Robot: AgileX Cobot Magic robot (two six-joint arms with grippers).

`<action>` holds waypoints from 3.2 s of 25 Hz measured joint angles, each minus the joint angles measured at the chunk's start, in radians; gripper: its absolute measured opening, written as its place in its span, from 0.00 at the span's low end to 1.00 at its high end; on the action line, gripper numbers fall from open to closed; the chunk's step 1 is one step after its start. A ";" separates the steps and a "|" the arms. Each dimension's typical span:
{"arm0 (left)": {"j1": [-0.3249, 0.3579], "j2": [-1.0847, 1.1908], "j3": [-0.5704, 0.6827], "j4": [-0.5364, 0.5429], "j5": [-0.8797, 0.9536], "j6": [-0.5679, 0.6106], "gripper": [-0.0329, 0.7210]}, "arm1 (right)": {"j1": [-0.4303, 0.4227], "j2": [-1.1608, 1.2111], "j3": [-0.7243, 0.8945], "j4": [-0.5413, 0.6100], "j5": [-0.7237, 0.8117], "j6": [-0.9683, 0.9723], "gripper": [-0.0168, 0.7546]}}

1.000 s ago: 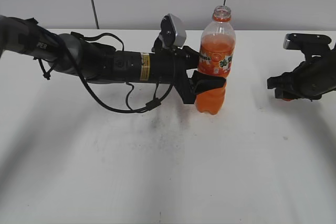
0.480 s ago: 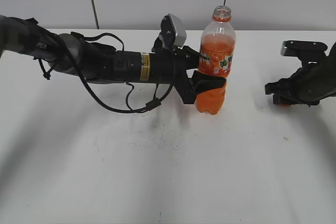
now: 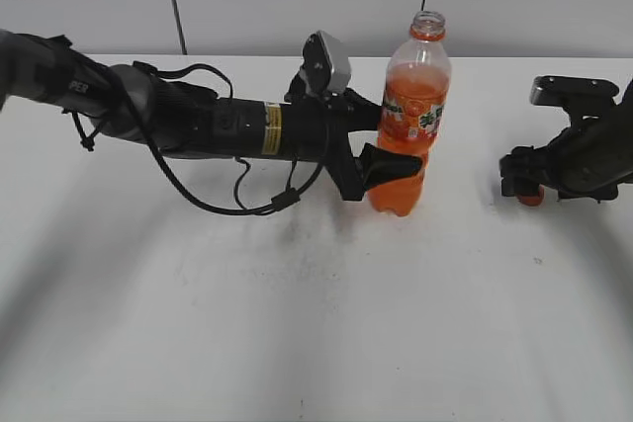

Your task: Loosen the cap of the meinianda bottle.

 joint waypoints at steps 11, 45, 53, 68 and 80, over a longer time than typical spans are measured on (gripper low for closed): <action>0.081 0.002 0.001 0.265 -0.034 -0.093 0.86 | 0.000 -0.137 0.000 0.004 0.065 0.000 0.78; 0.268 -0.449 -0.042 -0.958 1.874 0.784 0.76 | -0.036 -0.356 -0.466 -0.314 0.520 0.051 0.78; 0.284 -0.594 -0.145 -1.049 2.139 0.809 0.76 | -0.037 -0.356 -0.643 -0.304 0.978 0.047 0.78; 0.354 -1.054 0.233 -1.154 2.149 0.828 0.76 | -0.037 -0.705 -0.437 -0.168 1.066 -0.017 0.78; 0.354 -1.765 0.764 -1.252 2.106 0.829 0.76 | -0.037 -1.336 0.268 -0.156 0.969 -0.021 0.78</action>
